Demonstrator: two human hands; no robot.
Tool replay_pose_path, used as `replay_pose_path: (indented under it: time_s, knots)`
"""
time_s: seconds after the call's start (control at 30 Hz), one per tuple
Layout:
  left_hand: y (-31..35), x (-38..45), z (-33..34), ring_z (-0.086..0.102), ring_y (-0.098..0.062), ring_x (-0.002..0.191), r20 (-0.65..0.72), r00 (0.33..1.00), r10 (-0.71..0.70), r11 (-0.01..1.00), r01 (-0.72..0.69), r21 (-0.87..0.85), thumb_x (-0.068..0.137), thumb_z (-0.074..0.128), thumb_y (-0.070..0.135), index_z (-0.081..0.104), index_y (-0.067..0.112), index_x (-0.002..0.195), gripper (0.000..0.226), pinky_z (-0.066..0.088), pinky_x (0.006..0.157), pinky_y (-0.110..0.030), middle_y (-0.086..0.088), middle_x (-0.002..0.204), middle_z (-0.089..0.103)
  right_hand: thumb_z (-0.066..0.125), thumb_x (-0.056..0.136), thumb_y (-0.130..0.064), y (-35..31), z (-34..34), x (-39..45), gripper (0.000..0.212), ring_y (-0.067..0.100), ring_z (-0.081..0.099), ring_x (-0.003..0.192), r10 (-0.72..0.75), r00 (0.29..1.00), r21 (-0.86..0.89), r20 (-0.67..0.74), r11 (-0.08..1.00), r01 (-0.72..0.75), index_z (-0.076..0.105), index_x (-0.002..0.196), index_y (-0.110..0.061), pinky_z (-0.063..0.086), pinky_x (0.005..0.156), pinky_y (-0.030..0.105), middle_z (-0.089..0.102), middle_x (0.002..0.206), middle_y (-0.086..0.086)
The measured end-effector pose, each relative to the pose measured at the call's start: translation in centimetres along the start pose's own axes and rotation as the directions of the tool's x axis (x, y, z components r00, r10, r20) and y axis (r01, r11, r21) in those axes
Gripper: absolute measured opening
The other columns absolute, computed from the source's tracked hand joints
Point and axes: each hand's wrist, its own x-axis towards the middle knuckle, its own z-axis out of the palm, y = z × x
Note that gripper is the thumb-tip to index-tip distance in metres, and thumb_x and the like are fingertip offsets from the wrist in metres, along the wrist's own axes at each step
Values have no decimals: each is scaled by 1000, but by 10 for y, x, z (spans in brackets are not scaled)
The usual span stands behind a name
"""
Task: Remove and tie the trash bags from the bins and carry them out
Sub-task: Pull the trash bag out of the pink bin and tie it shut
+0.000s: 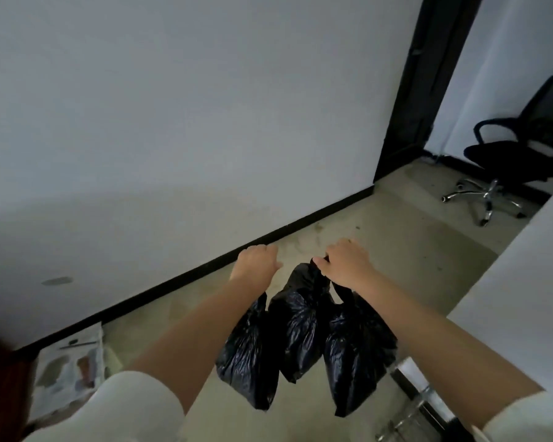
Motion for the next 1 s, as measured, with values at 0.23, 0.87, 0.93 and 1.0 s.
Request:
replay_pose_path:
  time_s: [0.23, 0.87, 0.93, 1.0]
  knots:
    - [7, 228, 2, 57, -29, 92, 16, 996, 85, 993, -84, -86, 96, 41, 29, 49, 2, 102, 28, 35, 66, -28, -16, 101, 62, 33, 94, -42, 83, -23, 176, 48, 32, 43, 115, 158, 987, 8, -15, 987, -158, 58, 103, -2, 38, 93, 41, 54, 114, 17]
    - [88, 764, 104, 57, -31, 93, 208, 978, -2, 942, 72, -329, 95, 45, 27, 44, 10, 89, 17, 40, 71, -33, -18, 101, 62, 34, 94, -43, 398, -29, 646, 48, 32, 37, 122, 261, 933, -110, 249, 964, -241, 55, 113, -5, 37, 96, 41, 51, 124, 16]
    - [94, 821, 129, 58, -31, 92, 242, 970, -9, 926, 99, -365, 94, 45, 27, 46, 10, 89, 18, 42, 72, -34, -18, 99, 63, 33, 94, -44, 435, -17, 700, 49, 32, 36, 125, 288, 900, -156, 328, 956, -249, 53, 118, -7, 36, 99, 40, 48, 129, 16]
    - [100, 852, 143, 58, -32, 93, 280, 960, -17, 915, 128, -383, 94, 46, 26, 51, 4, 93, 22, 43, 74, -35, -19, 100, 63, 32, 94, -44, 459, -11, 729, 48, 33, 36, 125, 310, 867, -193, 389, 948, -253, 53, 117, -7, 36, 98, 41, 47, 130, 17]
